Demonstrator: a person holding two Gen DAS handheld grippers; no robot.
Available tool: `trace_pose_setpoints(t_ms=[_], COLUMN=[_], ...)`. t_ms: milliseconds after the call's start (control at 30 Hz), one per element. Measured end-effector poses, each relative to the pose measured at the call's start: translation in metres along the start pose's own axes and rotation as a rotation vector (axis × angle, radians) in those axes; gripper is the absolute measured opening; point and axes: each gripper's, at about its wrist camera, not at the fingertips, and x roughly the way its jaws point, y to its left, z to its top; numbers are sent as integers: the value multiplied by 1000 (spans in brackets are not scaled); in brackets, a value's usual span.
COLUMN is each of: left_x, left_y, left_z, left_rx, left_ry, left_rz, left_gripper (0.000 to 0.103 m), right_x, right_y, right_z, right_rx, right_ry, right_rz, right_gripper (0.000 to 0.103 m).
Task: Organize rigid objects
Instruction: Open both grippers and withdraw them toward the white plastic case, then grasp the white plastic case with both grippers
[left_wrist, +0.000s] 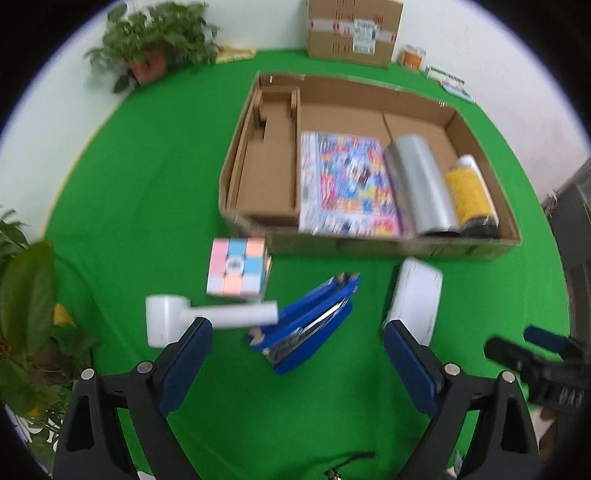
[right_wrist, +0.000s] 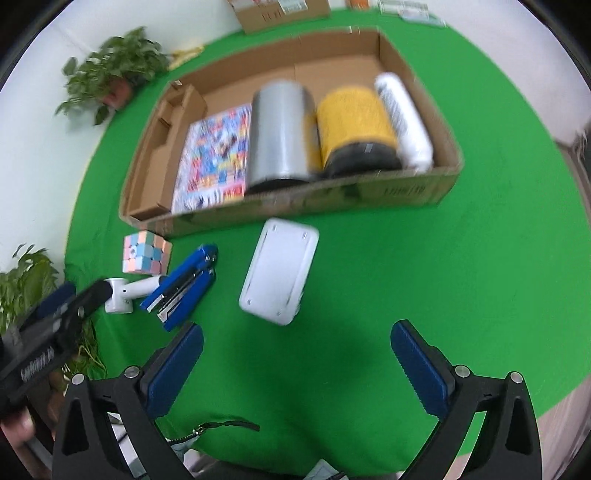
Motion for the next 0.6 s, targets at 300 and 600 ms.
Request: trace_pose_setpoints(t_ms=[300,600], left_x=[34,45], left_y=[35,43], left_z=[-25,-25], left_rx=[33,51], left_ry=[127,160], left_rz=[8,-18], left_gripper=[94,94], right_x=[89,148], right_y=[34,41], right_z=[17,18], right_rx=[78,91], right_ry=[121,149], right_rz=[-48,-50], right_gripper=[102,66])
